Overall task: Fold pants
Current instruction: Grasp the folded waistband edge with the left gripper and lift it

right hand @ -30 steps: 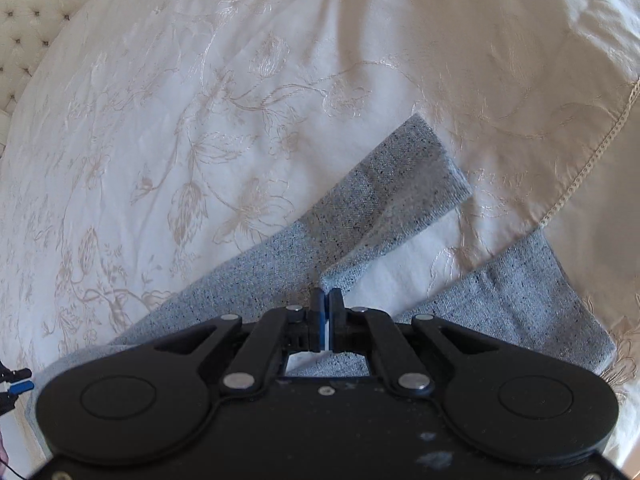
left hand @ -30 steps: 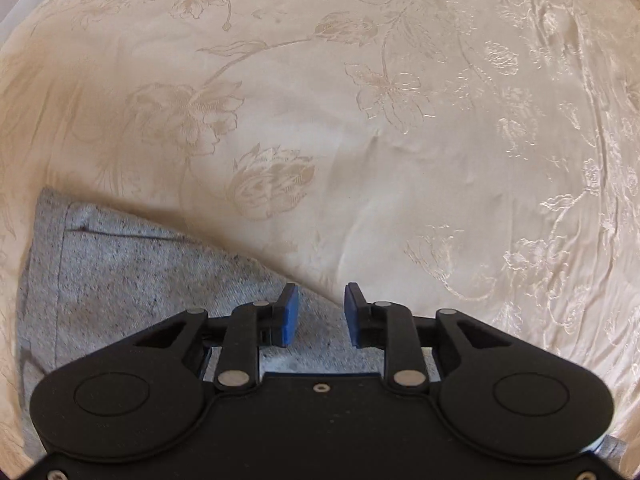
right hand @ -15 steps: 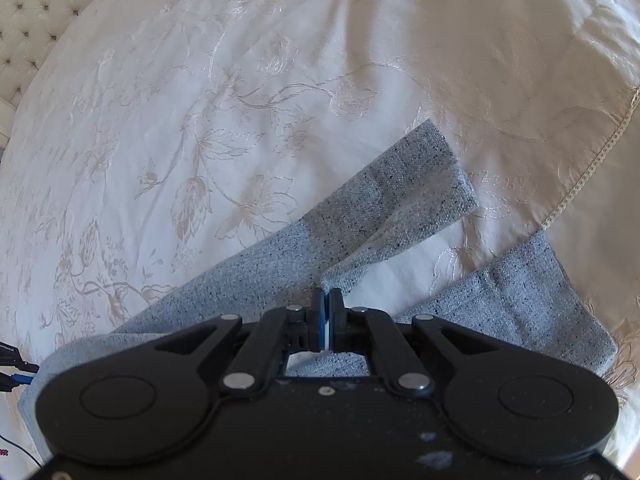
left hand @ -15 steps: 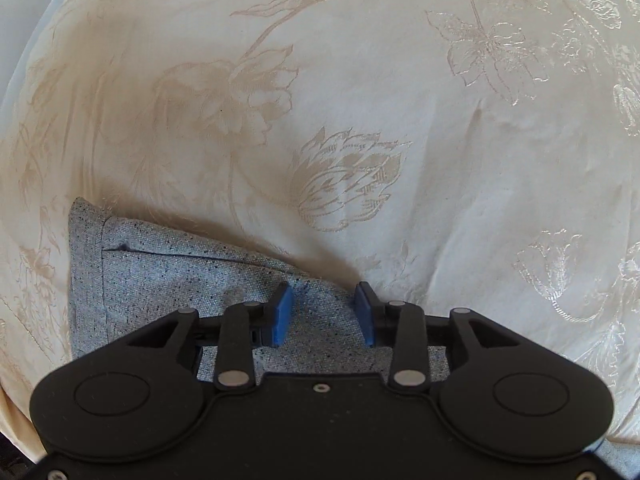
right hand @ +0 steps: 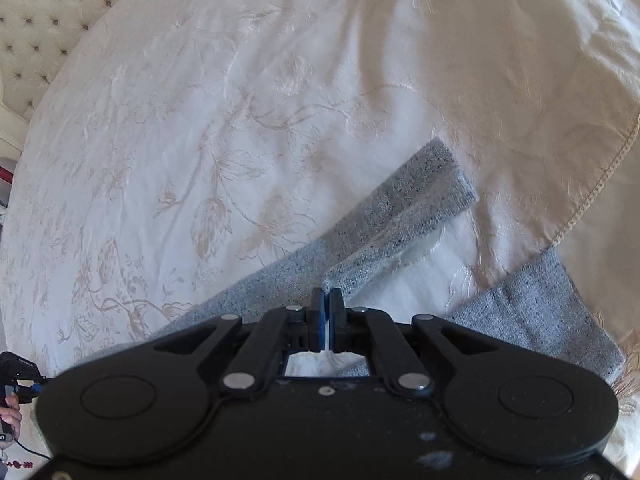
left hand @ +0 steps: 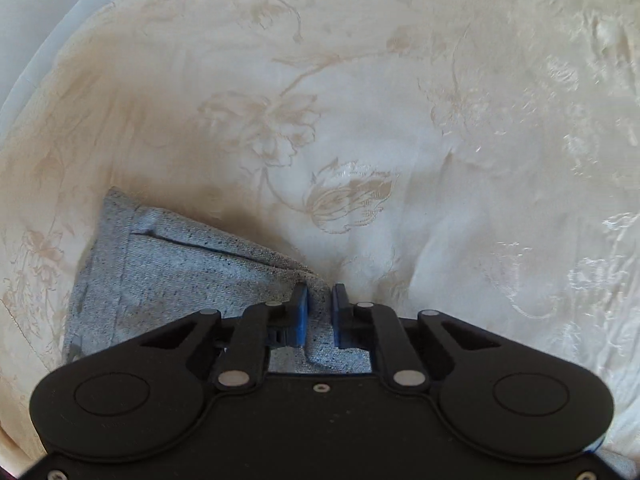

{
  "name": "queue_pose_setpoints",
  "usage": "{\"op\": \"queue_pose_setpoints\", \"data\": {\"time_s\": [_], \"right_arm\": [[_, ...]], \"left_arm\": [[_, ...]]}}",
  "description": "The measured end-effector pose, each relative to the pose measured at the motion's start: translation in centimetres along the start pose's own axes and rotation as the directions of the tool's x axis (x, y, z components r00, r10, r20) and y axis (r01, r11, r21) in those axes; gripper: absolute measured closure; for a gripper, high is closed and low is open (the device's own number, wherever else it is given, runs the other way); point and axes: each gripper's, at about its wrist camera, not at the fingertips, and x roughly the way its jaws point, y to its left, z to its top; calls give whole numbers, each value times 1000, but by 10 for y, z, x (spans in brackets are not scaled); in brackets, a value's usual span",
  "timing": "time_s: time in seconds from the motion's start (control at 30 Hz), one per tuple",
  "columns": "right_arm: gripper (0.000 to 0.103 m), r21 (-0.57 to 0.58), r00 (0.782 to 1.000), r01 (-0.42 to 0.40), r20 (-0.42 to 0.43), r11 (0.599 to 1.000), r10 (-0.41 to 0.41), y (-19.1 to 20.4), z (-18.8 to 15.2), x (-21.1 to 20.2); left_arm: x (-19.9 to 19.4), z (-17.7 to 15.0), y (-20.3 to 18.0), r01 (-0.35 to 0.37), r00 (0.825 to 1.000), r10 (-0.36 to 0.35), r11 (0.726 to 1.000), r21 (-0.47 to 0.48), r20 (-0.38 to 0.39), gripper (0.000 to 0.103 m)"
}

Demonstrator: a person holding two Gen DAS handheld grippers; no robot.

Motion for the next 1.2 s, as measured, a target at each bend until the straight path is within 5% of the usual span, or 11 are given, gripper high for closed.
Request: {"op": "queue_pose_setpoints", "data": {"time_s": [0.17, 0.27, 0.37, 0.43, 0.53, 0.73, 0.97, 1.1, 1.2], "right_arm": [[101, -65, 996, -50, 72, 997, 55, 4, 5, -53], [101, -78, 993, -59, 99, 995, 67, -7, -9, -82], [101, -57, 996, -38, 79, 998, 42, -29, -41, -98], [101, -11, 999, 0, 43, 1000, 1, -48, -69, -95], [101, 48, 996, 83, -39, 995, -81, -76, -107, -75], [101, 40, 982, 168, -88, 985, -164, -85, -134, -48], [101, -42, 996, 88, 33, 995, -86, -36, -95, -86], [101, -94, 990, 25, 144, 995, -11, -14, -82, -130], [101, -107, 985, 43, 171, 993, -24, -23, -99, -140]], "left_arm": [[-100, -68, 53, 122, 966, -119, 993, 2, 231, 87], [-122, -130, 91, 181, 945, -169, 983, -18, 281, 87], [-103, -191, 118, 162, 961, -145, 985, -53, 235, 87], [-75, -218, 119, 109, 985, -99, 992, -68, 139, 87], [-38, -250, 132, 77, 996, -73, 993, -88, 55, 87], [-26, -240, 137, 90, 996, -87, 987, -132, 29, 87], [-88, -186, 133, 236, 966, -221, 966, -105, 132, 88], [-106, -202, 142, 268, 952, -256, 962, -52, 165, 87], [-83, -228, 148, 225, 970, -222, 974, -20, 99, 87]]}}
